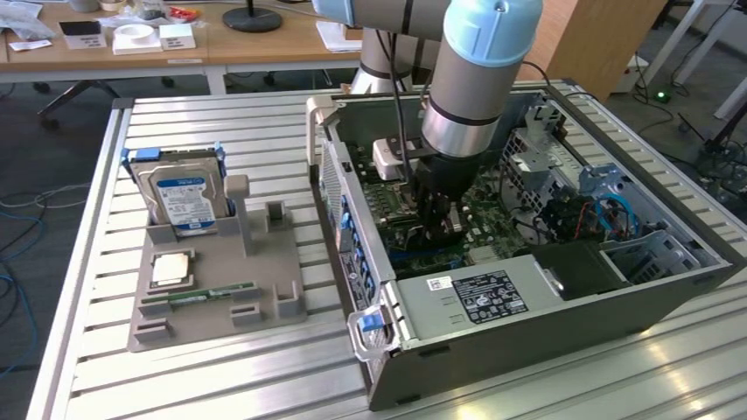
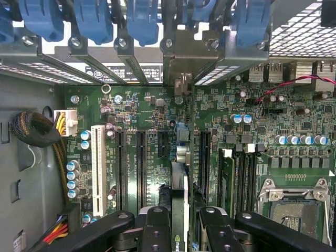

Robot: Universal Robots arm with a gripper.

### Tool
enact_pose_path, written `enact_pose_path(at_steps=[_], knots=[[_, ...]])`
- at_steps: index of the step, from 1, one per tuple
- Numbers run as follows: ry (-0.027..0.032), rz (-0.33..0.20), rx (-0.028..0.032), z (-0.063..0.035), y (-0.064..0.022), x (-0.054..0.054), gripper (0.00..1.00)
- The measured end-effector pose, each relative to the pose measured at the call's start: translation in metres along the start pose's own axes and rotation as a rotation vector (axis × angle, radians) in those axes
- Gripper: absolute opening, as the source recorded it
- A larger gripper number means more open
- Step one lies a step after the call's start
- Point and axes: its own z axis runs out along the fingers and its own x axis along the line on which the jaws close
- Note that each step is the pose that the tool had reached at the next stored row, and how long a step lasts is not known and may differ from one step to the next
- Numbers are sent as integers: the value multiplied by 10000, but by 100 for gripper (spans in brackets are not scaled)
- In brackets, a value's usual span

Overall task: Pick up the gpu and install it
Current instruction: 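Insert the gpu into the slot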

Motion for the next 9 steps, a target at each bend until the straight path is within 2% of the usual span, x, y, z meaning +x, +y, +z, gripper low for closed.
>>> enact_pose_path(at_steps=[9], knots=[[2, -1, -1, 0, 0, 0, 26]])
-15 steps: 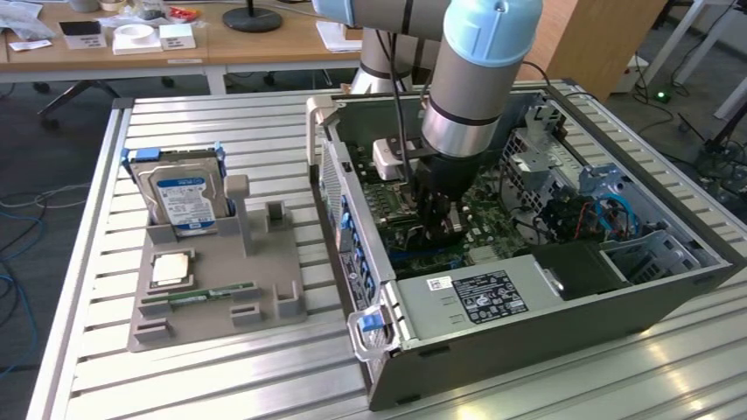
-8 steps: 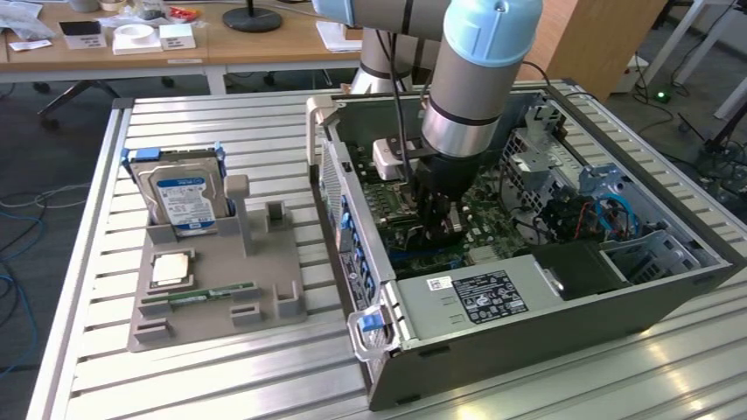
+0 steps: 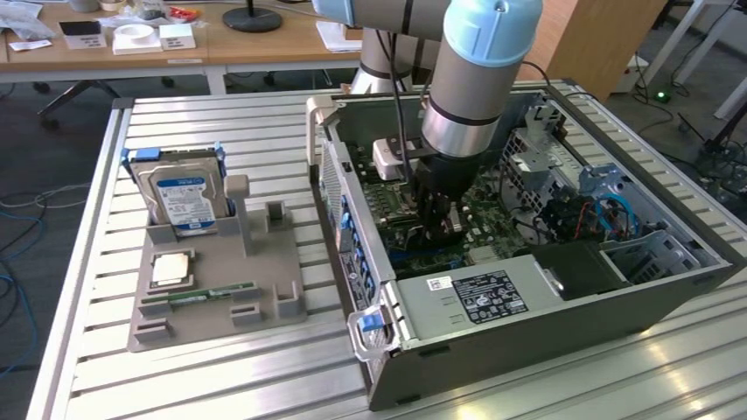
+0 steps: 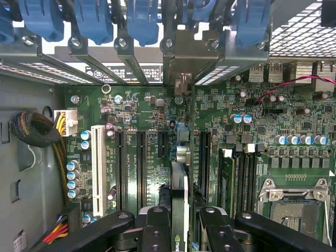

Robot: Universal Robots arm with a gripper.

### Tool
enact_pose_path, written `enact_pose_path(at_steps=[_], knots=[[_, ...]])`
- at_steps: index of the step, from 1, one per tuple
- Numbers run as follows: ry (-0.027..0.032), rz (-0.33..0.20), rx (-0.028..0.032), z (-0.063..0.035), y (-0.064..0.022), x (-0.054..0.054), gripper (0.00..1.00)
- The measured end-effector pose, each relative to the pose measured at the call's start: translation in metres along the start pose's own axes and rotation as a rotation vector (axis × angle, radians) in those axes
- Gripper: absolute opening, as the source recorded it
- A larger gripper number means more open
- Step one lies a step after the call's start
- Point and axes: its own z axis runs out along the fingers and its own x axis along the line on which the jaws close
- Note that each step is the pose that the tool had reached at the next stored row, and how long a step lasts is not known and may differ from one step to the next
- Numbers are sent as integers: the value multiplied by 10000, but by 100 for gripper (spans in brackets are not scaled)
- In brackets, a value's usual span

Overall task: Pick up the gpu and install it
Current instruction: 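Insert the gpu into the slot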

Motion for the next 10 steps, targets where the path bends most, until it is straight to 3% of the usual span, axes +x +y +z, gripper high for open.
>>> enact_pose_path(at_steps=[10], knots=[[-1, 0, 1, 9, 0, 0, 26]])
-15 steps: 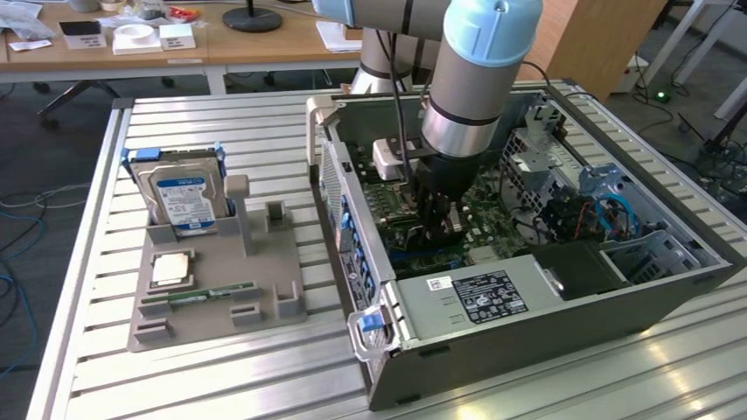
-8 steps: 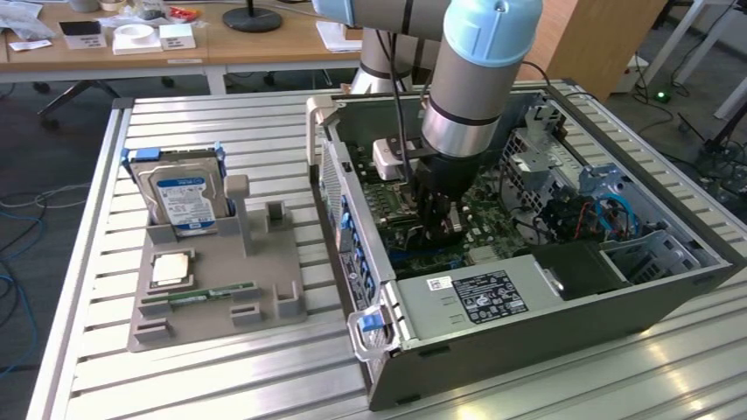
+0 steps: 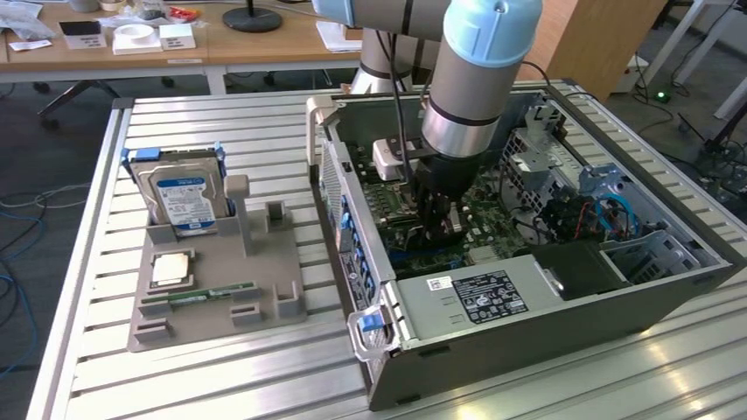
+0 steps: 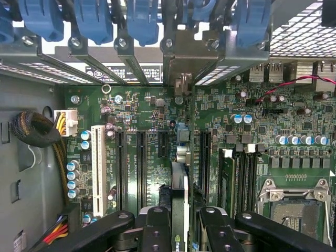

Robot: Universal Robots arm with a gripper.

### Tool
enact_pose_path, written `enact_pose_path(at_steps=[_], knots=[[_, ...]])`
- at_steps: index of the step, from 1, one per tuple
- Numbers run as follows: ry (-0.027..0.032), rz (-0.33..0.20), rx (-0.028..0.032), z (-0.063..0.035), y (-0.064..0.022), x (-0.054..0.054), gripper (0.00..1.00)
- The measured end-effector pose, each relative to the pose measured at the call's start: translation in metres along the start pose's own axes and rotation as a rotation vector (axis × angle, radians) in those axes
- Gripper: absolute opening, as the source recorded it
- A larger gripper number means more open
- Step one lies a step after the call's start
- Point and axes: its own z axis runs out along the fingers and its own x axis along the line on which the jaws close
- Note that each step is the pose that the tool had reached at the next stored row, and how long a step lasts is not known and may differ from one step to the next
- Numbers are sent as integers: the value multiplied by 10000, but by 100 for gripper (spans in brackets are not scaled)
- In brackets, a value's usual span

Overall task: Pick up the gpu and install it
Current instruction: 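Insert the gpu into the slot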

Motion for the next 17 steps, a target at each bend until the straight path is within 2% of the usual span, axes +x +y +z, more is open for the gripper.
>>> enact_pose_path(at_steps=[12, 13, 14, 15, 16, 17], knots=[[-2, 1, -5, 1, 1, 0, 26], [-7, 2, -3, 2, 1, -1, 27], [-5, 2, 2, 3, 1, -1, 33], [-5, 2, 2, 2, 1, -1, 33], [-2, 2, 1, 1, 1, -1, 39], [-2, 0, 1, 1, 0, 0, 39]])
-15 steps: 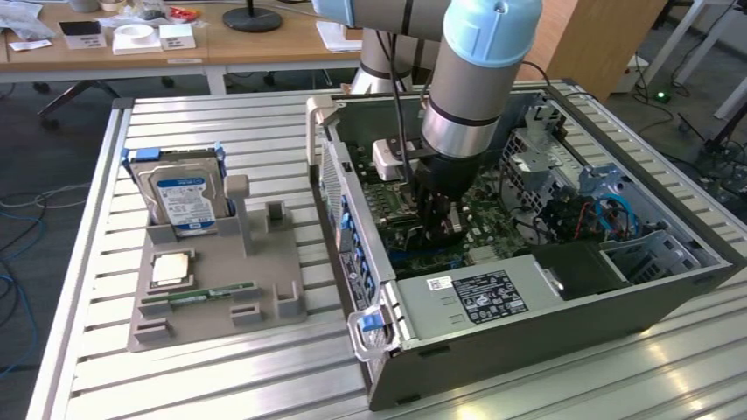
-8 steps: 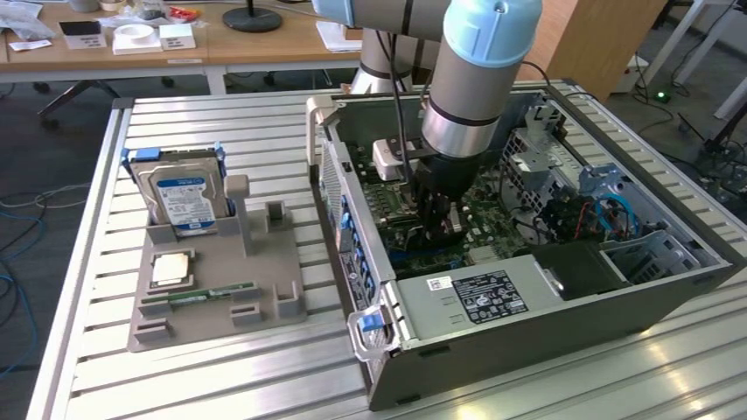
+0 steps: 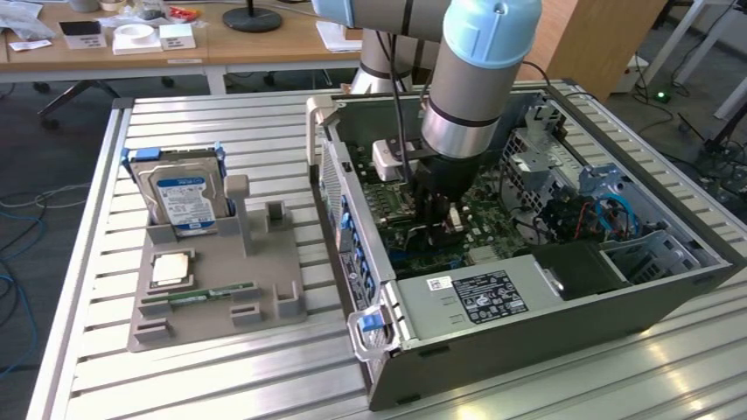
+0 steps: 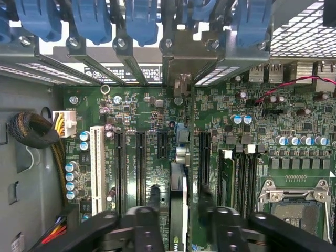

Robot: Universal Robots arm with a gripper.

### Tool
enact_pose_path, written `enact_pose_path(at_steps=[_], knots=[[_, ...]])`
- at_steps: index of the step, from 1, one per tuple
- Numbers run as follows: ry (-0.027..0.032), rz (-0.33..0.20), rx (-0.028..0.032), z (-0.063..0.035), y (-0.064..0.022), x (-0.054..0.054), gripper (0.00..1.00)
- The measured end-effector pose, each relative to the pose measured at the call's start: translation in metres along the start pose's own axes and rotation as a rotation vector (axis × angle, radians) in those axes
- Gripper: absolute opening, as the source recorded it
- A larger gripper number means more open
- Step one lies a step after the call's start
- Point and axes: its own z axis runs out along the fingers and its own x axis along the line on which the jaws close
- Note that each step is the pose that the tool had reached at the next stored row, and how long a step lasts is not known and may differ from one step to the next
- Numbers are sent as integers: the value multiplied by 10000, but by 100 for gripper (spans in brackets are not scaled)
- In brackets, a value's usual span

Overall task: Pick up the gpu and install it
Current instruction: 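Insert the gpu into the slot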

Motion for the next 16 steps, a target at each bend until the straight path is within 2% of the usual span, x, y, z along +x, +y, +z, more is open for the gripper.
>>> enact_pose_path(at_steps=[2, 3, 4, 10, 16], knots=[[2, 0, -1, -1, 0, 0, 51], [1, 0, -1, -1, 0, 0, 51], [2, 0, -1, -1, 0, 0, 57], [4, 0, -2, -5, 0, 0, 57], [1, 1, -1, -75, -1, -2, 57]])
